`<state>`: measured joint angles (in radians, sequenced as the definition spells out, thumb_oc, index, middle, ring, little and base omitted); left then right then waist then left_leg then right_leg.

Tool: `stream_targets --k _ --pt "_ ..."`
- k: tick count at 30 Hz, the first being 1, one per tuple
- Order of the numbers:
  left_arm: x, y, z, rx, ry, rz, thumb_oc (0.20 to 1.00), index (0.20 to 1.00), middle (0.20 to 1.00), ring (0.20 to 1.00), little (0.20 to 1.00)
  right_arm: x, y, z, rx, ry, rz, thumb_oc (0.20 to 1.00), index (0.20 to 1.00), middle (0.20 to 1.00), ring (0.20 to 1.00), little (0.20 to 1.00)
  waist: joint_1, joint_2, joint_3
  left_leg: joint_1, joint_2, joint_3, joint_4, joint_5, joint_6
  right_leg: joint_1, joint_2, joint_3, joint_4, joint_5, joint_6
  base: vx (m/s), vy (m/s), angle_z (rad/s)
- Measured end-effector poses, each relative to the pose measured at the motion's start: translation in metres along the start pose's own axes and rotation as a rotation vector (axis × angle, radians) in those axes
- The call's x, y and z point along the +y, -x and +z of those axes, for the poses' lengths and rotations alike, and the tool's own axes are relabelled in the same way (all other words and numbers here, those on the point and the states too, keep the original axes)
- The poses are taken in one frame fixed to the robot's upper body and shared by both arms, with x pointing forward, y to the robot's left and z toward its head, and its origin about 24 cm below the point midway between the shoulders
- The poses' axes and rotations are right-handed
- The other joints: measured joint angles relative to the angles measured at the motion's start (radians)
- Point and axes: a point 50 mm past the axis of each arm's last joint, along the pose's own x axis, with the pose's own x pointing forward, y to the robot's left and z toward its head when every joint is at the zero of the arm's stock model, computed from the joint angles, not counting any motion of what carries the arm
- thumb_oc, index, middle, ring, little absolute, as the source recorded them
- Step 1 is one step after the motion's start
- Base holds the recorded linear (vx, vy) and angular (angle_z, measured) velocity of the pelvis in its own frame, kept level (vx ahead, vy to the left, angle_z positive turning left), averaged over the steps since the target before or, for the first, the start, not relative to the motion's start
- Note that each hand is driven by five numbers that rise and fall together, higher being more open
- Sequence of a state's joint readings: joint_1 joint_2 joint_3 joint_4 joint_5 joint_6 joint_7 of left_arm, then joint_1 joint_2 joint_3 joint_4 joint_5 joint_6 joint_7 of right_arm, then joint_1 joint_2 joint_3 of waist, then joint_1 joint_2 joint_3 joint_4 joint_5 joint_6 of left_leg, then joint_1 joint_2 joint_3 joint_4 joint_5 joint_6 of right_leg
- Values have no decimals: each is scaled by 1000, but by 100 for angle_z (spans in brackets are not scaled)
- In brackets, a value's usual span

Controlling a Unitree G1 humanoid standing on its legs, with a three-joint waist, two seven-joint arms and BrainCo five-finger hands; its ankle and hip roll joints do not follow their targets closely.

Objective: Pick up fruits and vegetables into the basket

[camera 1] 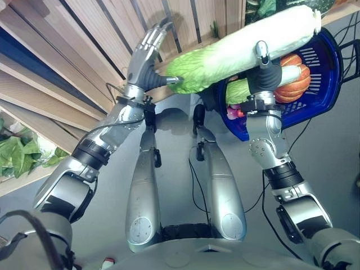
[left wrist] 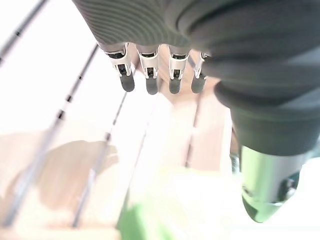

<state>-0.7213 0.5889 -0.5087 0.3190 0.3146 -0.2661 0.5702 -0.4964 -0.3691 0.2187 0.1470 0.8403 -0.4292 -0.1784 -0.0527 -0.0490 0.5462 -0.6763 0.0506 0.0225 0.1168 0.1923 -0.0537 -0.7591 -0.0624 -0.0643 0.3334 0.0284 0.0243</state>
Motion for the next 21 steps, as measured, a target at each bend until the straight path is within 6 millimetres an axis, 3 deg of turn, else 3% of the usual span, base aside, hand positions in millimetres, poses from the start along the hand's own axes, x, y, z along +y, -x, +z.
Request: stream_targets --k 8,15,21 --pt "3 6 -26 84 -55 6 1000 1000 1000 1000 1000 -66 0 -5 12 12 -396 200 200 200 200 200 -9 0 0 8 1 1 0 -4 -6 11 1 0 -10 0 0 0 0 0" --pt "7 -11 -28 92 -57 25 1000 1000 1000 1000 1000 -103 -2 -25 116 60 -624 200 200 200 200 200 0 0 0 8 0 1 -2 -4 0 17 1 -1 -22 1 0 1 -5 0" --pt "4 -17 -33 104 -65 0 1000 1000 1000 1000 1000 -162 28 -28 228 133 -911 200 200 200 200 200 7 0 0 6 0 -1 -6 -5 1 19 1 -4 -34 5 -5 4 -40 -1"
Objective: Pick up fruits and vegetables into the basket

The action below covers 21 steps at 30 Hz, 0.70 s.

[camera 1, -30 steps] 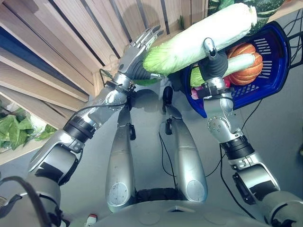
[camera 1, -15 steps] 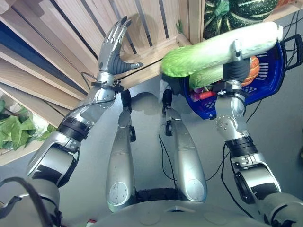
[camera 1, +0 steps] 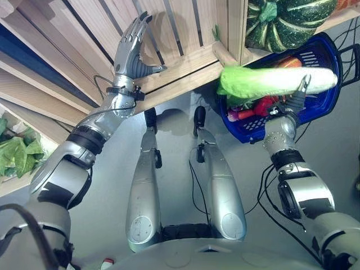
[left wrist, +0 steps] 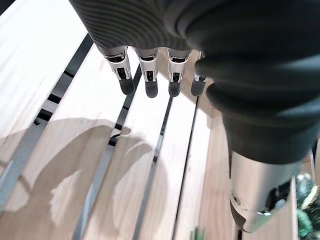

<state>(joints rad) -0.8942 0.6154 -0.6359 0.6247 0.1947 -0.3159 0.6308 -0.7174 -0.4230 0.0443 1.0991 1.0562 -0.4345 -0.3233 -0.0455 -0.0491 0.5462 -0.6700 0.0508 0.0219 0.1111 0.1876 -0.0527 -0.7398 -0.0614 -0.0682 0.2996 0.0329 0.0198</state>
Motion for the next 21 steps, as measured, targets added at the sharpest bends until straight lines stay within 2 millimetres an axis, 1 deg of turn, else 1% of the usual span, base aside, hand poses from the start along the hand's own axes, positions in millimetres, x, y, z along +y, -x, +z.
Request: stream_targets --k 2,3,4,7,11,13,16,18,21 --pt "-1 -1 -1 -7 -8 -10 1000 1000 1000 1000 1000 -24 -5 0 25 34 -90 200 200 200 200 200 0 0 0 -2 0 -1 -2 0 -1 -2 0 -2 -1 0 0 10 -47 -1" --pt "0 -1 -1 -8 -6 -9 1000 1000 1000 1000 1000 -32 -7 1 32 31 -119 200 200 200 200 200 -1 0 0 -2 0 -1 -4 0 -1 -4 0 -2 -2 0 0 12 -40 -1" --pt "1 -2 -1 -8 -4 -9 1000 1000 1000 1000 1000 -38 -8 3 38 21 -140 200 200 200 200 200 -1 0 0 -4 1 -1 -4 -1 -1 -6 0 -2 -2 -1 1 11 -35 -1" --pt "3 -5 1 -15 -4 -4 1000 1000 1000 1000 1000 -45 -12 8 49 -14 -165 200 200 200 200 200 -1 1 0 -8 1 1 -4 -1 -1 -14 1 1 0 -2 2 8 -18 -3" --pt "4 -8 3 -18 7 3 1000 1000 1000 1000 1000 -42 -15 13 55 -36 -164 200 200 200 200 200 7 3 1 -25 0 2 -3 1 -2 -41 -1 4 16 -2 1 6 -10 -2" --pt "4 -10 5 -27 6 1 1000 1000 1000 1000 1000 -42 -16 16 60 -47 -179 200 200 200 200 200 20 5 2 -32 0 3 -3 2 -3 -54 -2 4 23 -2 1 13 -24 -4" --pt "5 -10 5 -29 5 3 1000 1000 1000 1000 1000 -37 -19 19 75 -47 -179 200 200 200 200 200 28 6 3 -39 -2 4 -3 4 -3 -67 -6 2 36 -5 -3 23 -40 1" --pt "4 -11 6 -33 5 0 1000 1000 1000 1000 1000 -32 -22 27 58 -36 -170 200 200 200 200 200 35 10 5 -42 -4 6 -3 6 -2 -74 -12 2 42 -6 -3 25 -62 0" --pt "7 -14 9 -48 1 5 1000 1000 1000 1000 1000 -20 -26 41 16 9 -130 200 200 200 200 200 39 15 6 -64 -7 5 -1 10 -1 -101 -14 0 56 -10 -2 18 -67 2"
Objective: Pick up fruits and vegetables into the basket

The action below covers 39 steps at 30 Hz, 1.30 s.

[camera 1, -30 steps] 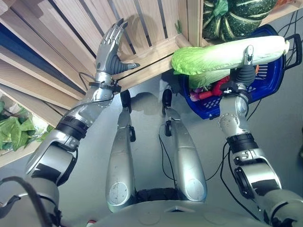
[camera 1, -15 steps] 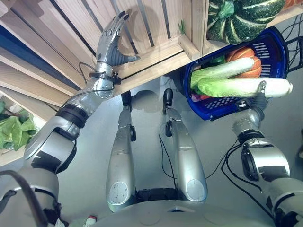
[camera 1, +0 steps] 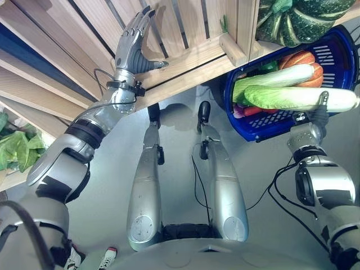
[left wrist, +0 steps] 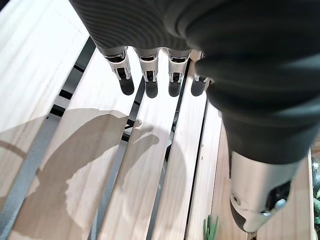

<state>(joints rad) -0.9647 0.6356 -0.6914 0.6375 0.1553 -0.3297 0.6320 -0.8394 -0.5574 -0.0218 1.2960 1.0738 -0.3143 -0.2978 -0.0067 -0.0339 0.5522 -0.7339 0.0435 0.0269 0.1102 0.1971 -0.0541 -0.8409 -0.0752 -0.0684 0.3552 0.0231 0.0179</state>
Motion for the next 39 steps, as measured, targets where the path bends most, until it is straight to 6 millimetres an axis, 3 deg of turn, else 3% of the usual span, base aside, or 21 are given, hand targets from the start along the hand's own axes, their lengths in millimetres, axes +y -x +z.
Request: stream_targets --k 6,13,14,15,16,29,39 --pt "5 -7 4 -20 -9 12 1000 1000 1000 1000 1000 30 0 18 -23 95 90 200 200 200 200 200 7 12 7 -64 -3 -1 6 16 -2 -78 -5 2 33 -1 -3 25 -47 1" --pt "5 -9 8 -40 -10 21 1000 1000 1000 1000 1000 47 -1 28 -7 194 122 200 200 200 200 200 8 23 12 -113 -10 9 21 17 -2 -143 -18 7 67 -6 -10 14 -8 -1" --pt "5 -10 10 -47 -5 24 1000 1000 1000 1000 1000 48 -1 30 -1 205 124 485 485 485 485 485 8 23 12 -120 -9 9 24 17 -2 -150 -18 7 70 -5 -12 0 0 0" --pt "4 -10 12 -55 1 26 1000 1000 1000 1000 1000 48 -1 31 9 214 123 555 555 555 555 555 8 24 12 -121 -9 9 25 17 -2 -153 -19 7 75 -7 -14 0 0 0" --pt "4 -10 15 -63 5 27 1000 1000 1000 1000 1000 48 -2 31 18 218 121 1000 1000 1000 1000 1000 9 24 12 -122 -10 9 26 17 -3 -157 -20 7 81 -10 -15 0 0 0" --pt "5 -14 31 -118 32 50 1000 1000 1000 1000 1000 41 -4 26 80 268 88 1000 1000 1000 1000 1000 32 44 16 -151 -10 9 60 8 -12 -185 -21 12 114 -13 -18 0 0 0" --pt "2 -9 26 -92 52 47 1000 1000 1000 1000 1000 25 -5 18 100 315 56 1000 1000 1000 1000 1000 37 44 16 -129 -10 0 77 8 -5 -150 -22 5 111 -12 -19 -17 12 1"
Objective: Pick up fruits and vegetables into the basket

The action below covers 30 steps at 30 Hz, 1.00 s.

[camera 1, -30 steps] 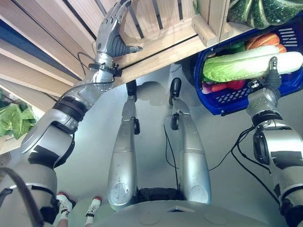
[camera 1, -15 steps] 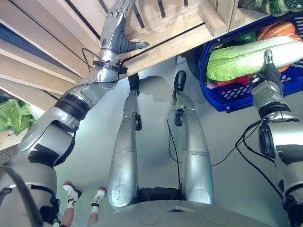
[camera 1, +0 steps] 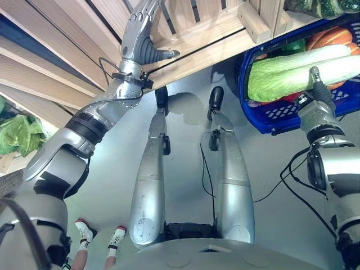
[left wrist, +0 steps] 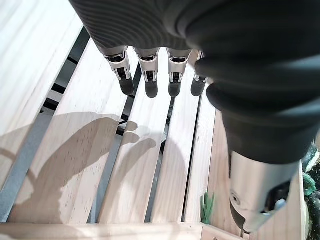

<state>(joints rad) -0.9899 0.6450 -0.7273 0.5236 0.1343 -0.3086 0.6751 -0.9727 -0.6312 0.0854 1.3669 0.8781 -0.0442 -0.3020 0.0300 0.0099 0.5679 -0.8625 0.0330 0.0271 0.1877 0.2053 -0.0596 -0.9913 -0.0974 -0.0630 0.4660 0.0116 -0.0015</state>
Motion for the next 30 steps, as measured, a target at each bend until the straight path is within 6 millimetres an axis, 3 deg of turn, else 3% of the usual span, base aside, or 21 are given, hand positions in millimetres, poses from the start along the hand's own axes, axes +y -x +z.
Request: stream_targets --k 5,9,20,22,26,30 --pt "-3 17 -13 82 31 -13 1000 1000 1000 1000 1000 -20 -1 -21 41 53 -43 1000 1000 1000 1000 1000 5 0 0 86 3 -4 -5 -11 2 103 3 -7 -34 0 2 -69 60 1" --pt "-3 37 -30 177 61 -59 1000 1000 1000 1000 1000 -36 -1 -41 85 102 -79 1000 1000 1000 1000 1000 8 1 0 232 4 -4 -45 -19 3 262 1 -25 -91 6 9 -49 102 1" --pt "0 104 -69 460 169 -173 1000 1000 1000 1000 1000 -108 12 -101 216 234 -169 1000 1000 1000 1000 1000 19 5 -7 631 10 0 -198 -34 19 695 5 -58 -304 31 36 76 89 1" --pt "-4 133 -77 547 190 -213 1000 1000 1000 1000 1000 -123 20 -120 247 305 -161 1000 1000 1000 1000 1000 17 6 -41 688 12 0 -229 -38 22 758 8 -61 -350 33 39 124 32 1" --pt "-26 223 -85 820 296 -333 1000 1000 1000 1000 1000 -162 48 -166 349 466 -148 1000 1000 1000 1000 1000 18 19 -243 730 13 -3 -276 -53 21 841 17 -86 -464 46 48 148 9 9" --pt "-41 298 -82 1077 405 -433 1000 1000 1000 1000 1000 -173 69 -197 426 602 -74 1000 1000 1000 1000 1000 18 11 -354 824 13 0 -276 -94 11 978 26 -89 -558 49 50 181 8 3"
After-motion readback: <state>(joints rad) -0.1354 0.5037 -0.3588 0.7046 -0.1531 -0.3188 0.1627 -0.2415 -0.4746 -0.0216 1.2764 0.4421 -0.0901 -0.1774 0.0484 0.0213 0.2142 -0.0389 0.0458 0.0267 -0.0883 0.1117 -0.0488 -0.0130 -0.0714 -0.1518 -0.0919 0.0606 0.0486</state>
